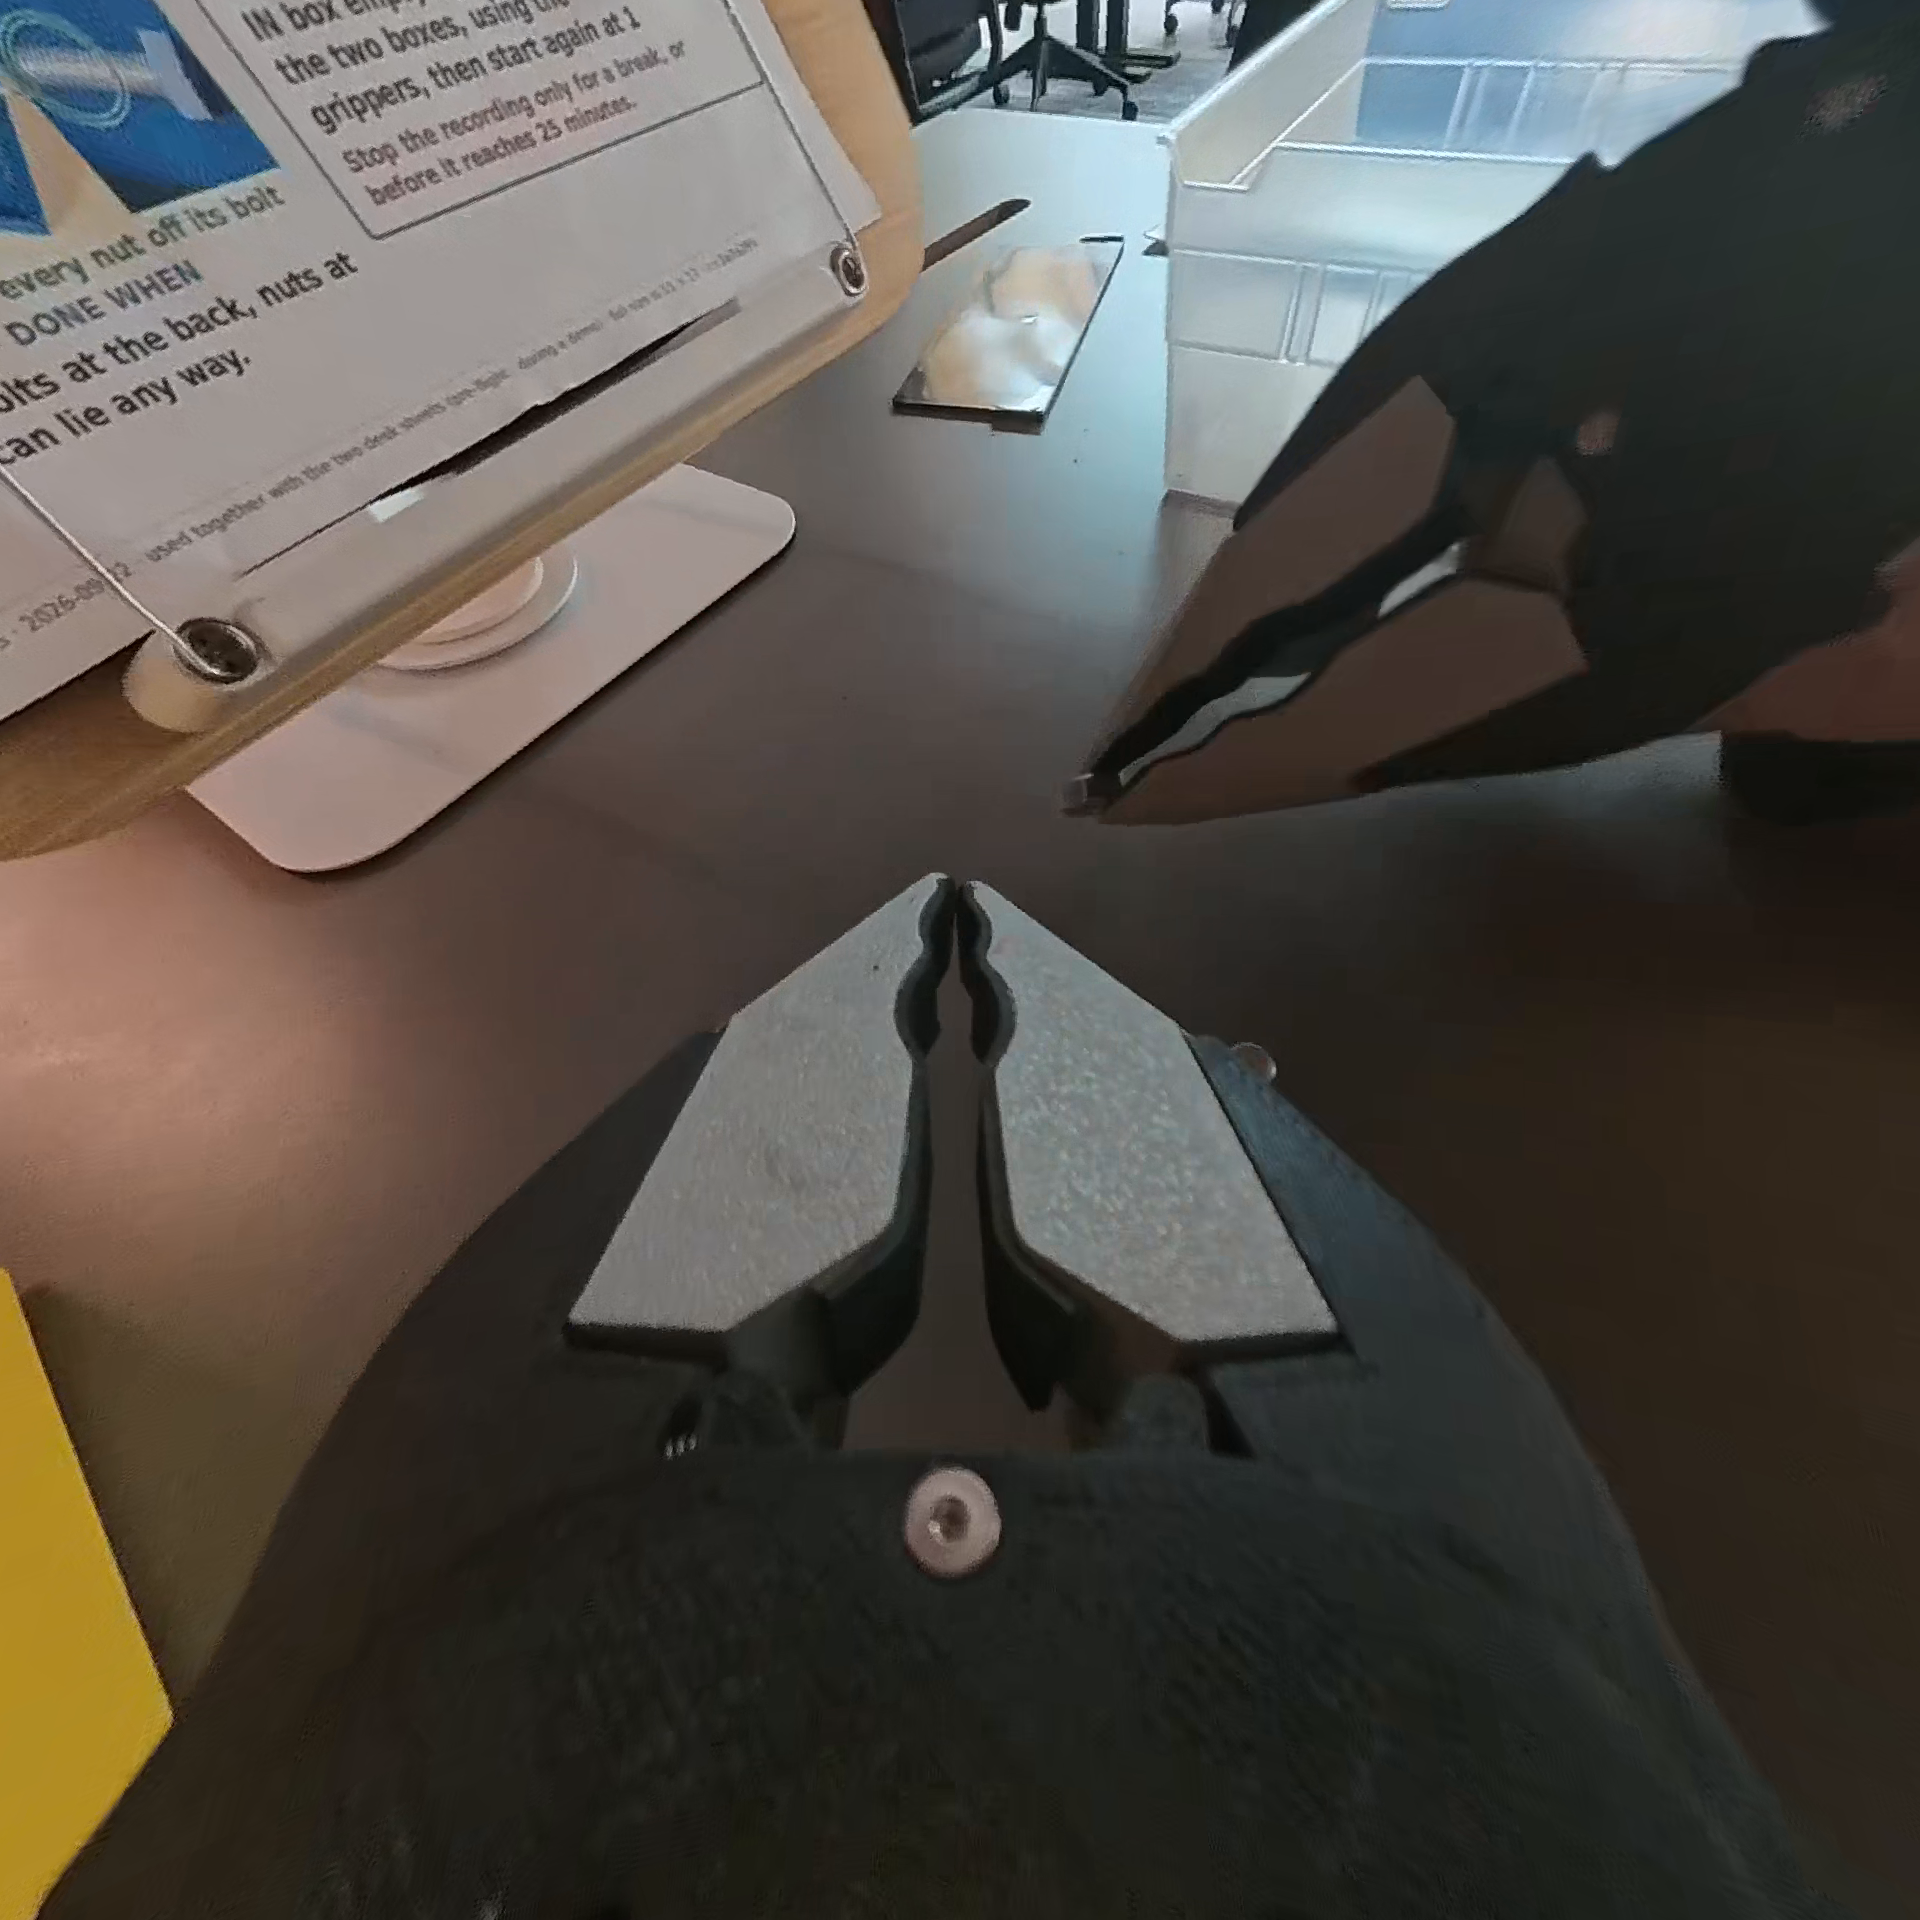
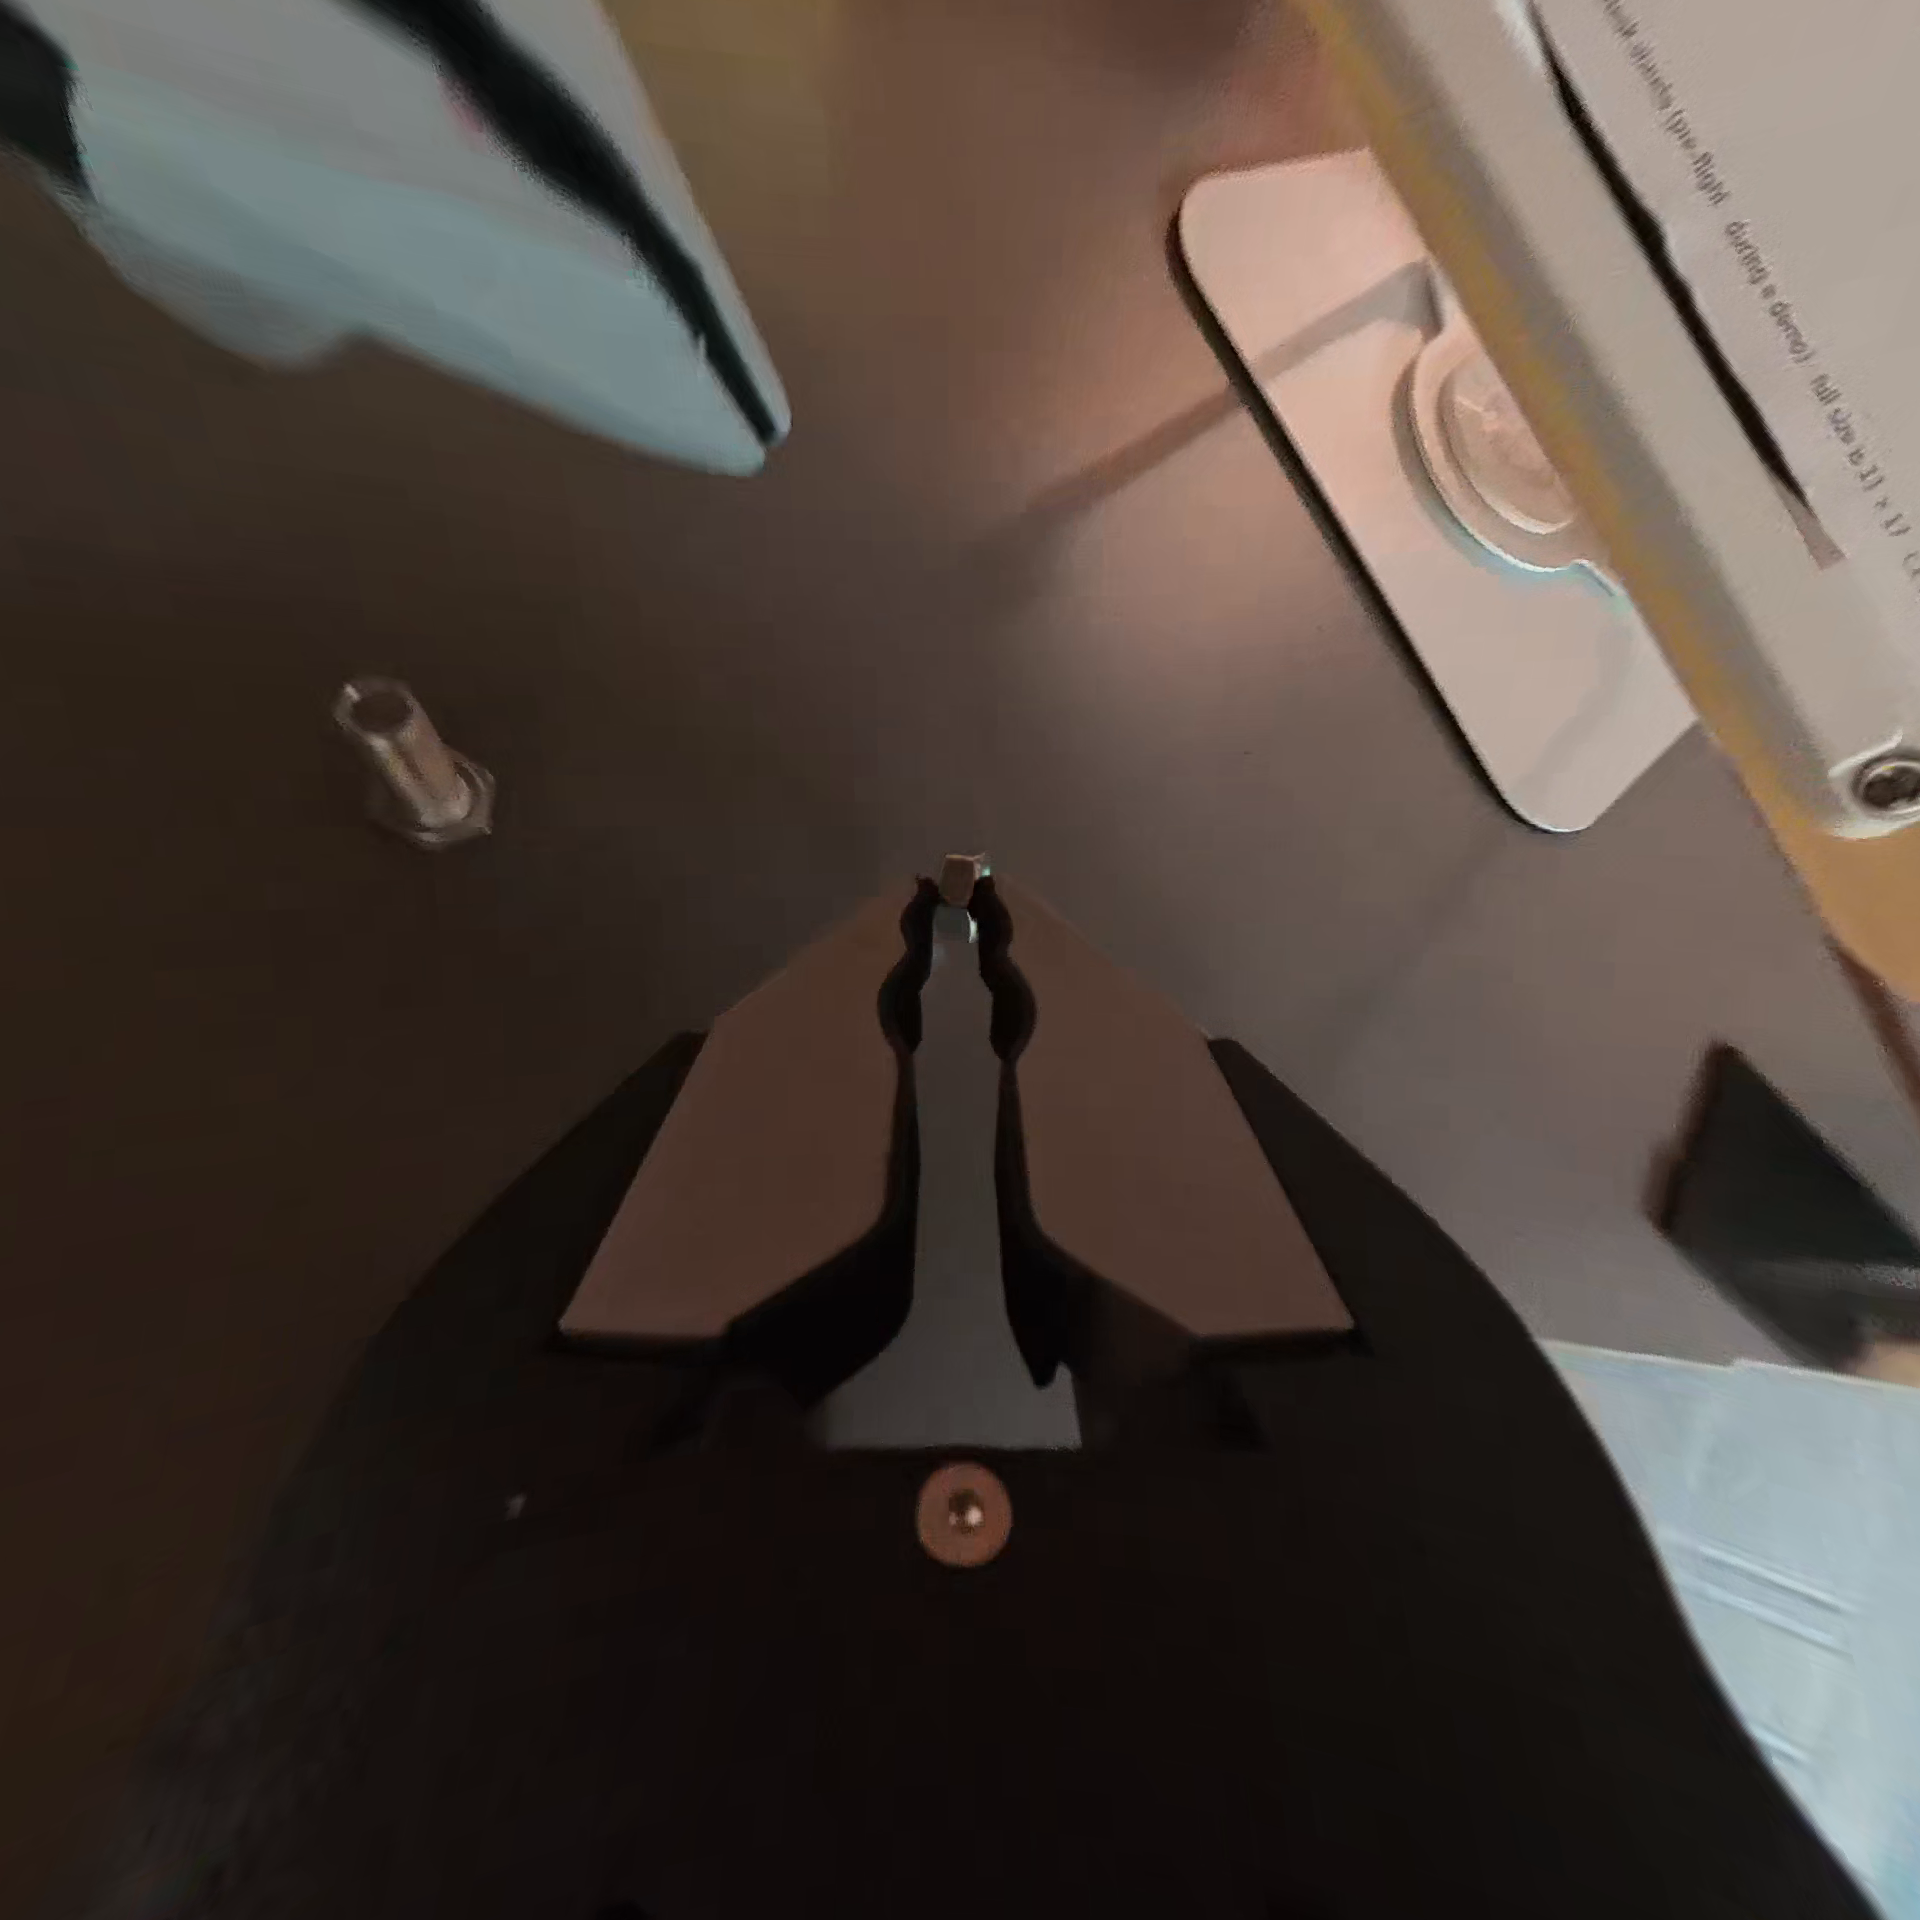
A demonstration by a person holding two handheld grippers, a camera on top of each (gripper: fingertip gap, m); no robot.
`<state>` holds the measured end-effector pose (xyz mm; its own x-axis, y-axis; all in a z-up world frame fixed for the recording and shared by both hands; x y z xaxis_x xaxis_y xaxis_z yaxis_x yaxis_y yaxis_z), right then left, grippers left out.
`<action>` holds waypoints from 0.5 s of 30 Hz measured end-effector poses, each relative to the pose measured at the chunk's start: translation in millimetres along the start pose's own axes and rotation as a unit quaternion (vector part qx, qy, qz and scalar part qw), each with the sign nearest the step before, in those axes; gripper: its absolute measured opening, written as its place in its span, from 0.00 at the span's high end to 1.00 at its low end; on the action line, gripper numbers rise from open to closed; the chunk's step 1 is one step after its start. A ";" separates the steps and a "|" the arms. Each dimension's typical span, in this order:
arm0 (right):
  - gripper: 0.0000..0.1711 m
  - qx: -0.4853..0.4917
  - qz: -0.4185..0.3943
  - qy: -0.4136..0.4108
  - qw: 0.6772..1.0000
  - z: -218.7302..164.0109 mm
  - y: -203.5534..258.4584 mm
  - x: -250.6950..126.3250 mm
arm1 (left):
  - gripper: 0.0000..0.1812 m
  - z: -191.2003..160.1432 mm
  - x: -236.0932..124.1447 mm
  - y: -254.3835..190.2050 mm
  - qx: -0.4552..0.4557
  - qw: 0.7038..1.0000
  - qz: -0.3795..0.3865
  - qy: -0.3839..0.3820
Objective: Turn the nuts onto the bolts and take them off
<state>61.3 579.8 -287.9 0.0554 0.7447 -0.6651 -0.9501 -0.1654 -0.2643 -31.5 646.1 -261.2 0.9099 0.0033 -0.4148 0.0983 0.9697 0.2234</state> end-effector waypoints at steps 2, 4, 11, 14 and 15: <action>0.98 -0.039 -0.030 0.025 0.998 -4.9 0.9 3.6 | 1.00 -1.6 0.3 1.1 -0.009 1.000 -0.002 0.005; 0.97 -0.057 -0.031 0.030 0.997 -6.6 5.4 6.1 | 1.00 -3.0 1.0 1.5 -0.015 1.000 -0.004 0.012; 0.93 -0.015 0.025 -0.002 1.000 -0.7 12.3 1.7 | 1.00 -8.9 7.0 -1.6 -0.012 0.999 -0.007 0.033; 0.90 0.014 0.051 -0.022 0.998 2.5 11.9 -1.8 | 1.00 -8.4 6.6 -0.5 -0.012 0.999 -0.003 0.030; 0.89 0.016 0.058 -0.029 0.998 4.3 12.8 -3.2 | 1.00 -8.3 6.2 0.4 -0.014 0.999 -0.002 0.028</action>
<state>47.7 578.1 -286.1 -0.0727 0.7585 -0.6476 -0.9587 -0.2322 -0.1644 -29.1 648.5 -271.0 0.8850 0.0125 -0.4653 0.0898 0.9763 0.1970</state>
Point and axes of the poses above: each gripper's, where its closed fingertips meet, x out along the fingers, z out of its top, y = z × x across the jaws, the point moved 5 cm from there along -x, back along the fingers, and after that the axes turned 9 degrees about x, right-handed, at the moved point
